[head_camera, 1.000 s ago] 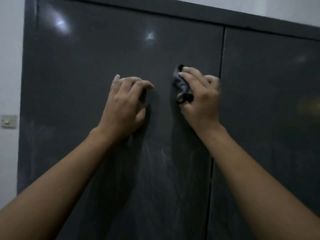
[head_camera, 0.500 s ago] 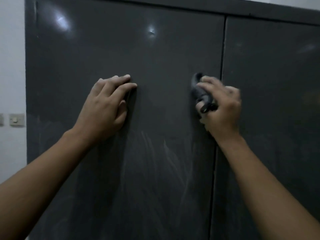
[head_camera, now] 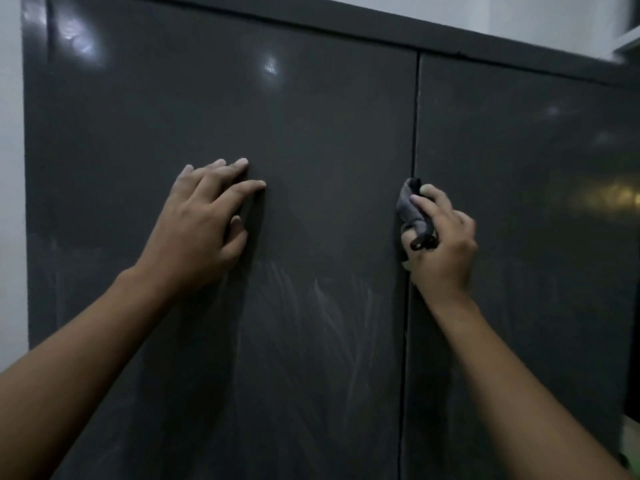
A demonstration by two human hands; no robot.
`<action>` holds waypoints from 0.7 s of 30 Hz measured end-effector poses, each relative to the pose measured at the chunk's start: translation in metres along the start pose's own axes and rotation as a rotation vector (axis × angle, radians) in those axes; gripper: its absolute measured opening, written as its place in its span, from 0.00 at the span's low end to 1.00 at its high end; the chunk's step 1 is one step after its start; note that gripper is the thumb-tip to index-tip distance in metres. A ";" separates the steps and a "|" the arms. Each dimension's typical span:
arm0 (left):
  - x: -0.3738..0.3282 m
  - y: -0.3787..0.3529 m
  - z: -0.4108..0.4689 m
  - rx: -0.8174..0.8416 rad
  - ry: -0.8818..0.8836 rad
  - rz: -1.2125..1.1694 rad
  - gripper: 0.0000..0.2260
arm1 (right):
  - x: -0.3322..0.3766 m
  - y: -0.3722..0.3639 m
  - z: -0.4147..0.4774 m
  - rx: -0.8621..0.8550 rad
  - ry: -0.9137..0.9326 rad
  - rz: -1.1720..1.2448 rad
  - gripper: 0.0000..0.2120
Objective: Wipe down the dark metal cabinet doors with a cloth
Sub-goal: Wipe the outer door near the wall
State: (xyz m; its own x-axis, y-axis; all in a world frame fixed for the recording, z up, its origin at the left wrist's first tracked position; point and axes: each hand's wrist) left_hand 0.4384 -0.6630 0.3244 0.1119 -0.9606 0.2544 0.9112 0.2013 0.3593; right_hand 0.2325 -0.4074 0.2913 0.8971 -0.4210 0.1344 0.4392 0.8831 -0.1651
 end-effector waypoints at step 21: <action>0.110 0.053 -0.071 -0.190 0.219 -0.054 0.22 | 0.168 -0.089 -0.054 0.281 0.405 0.158 0.19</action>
State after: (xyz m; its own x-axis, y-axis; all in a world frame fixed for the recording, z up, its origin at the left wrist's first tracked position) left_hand 0.5274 -0.7717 0.3082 0.1253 -0.9916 0.0320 0.9738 0.1291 0.1873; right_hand 0.3474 -0.5678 0.2759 0.9231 -0.2749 -0.2688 0.3161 0.9406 0.1236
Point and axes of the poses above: each hand's wrist, its own z-axis towards the middle knuckle, its own y-axis out of the back of the hand, x = y × z, and after that the axes turned 2 degrees about -y, right-handed
